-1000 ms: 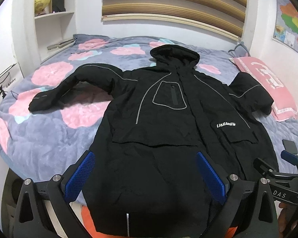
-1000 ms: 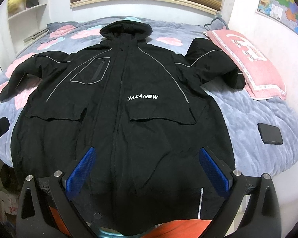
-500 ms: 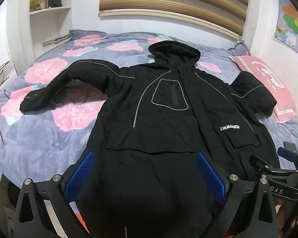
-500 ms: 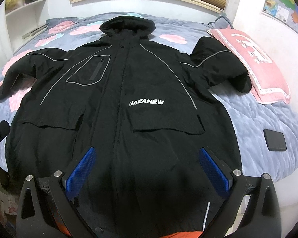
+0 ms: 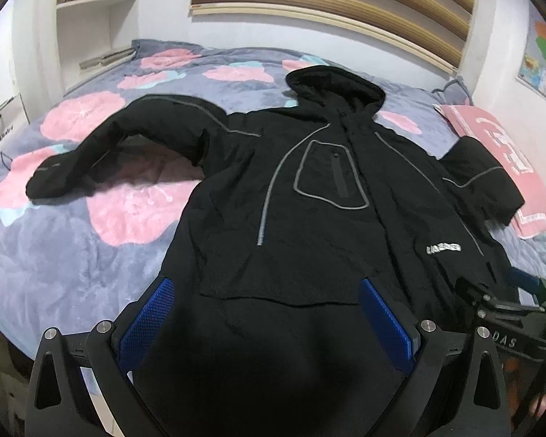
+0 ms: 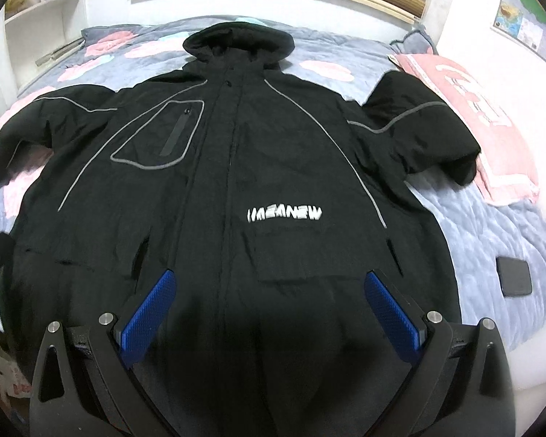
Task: Fold large clothes
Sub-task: 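Grasp the black jacket's sleeve cuff with the left gripper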
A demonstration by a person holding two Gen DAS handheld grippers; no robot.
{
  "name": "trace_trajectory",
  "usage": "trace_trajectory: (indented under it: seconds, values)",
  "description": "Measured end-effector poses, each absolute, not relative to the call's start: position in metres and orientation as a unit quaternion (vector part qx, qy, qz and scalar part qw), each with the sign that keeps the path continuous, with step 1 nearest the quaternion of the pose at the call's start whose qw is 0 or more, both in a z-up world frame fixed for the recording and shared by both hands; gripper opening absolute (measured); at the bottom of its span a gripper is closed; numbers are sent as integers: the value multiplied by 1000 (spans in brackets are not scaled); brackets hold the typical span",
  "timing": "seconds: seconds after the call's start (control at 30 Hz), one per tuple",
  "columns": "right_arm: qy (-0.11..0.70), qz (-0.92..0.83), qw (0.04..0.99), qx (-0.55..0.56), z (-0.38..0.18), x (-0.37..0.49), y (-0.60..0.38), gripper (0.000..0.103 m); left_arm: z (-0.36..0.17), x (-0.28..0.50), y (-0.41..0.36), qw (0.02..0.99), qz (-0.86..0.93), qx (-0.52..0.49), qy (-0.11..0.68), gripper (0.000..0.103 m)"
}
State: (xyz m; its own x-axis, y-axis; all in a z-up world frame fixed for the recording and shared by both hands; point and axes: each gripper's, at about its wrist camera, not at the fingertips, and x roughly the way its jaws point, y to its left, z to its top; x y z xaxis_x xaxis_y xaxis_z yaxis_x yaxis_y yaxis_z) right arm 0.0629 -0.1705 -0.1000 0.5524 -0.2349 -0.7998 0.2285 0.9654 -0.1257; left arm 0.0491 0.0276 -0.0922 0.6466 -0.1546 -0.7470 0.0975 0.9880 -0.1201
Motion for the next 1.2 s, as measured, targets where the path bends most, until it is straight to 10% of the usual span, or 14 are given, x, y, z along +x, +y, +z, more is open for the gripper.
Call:
trace_trajectory:
  seconds: [0.67, 1.03, 1.2]
  values:
    - [374, -115, 919, -56, -176, 173, -162, 103, -97, 137, 333, 916, 110, -266, 280, 101]
    - [383, -106, 916, -49, -183, 176, -164, 103, -177, 236, 402, 841, 155, -323, 405, 101]
    - [386, -104, 915, -48, -184, 176, -164, 103, -160, 240, 386, 873, 171, -256, 377, 47]
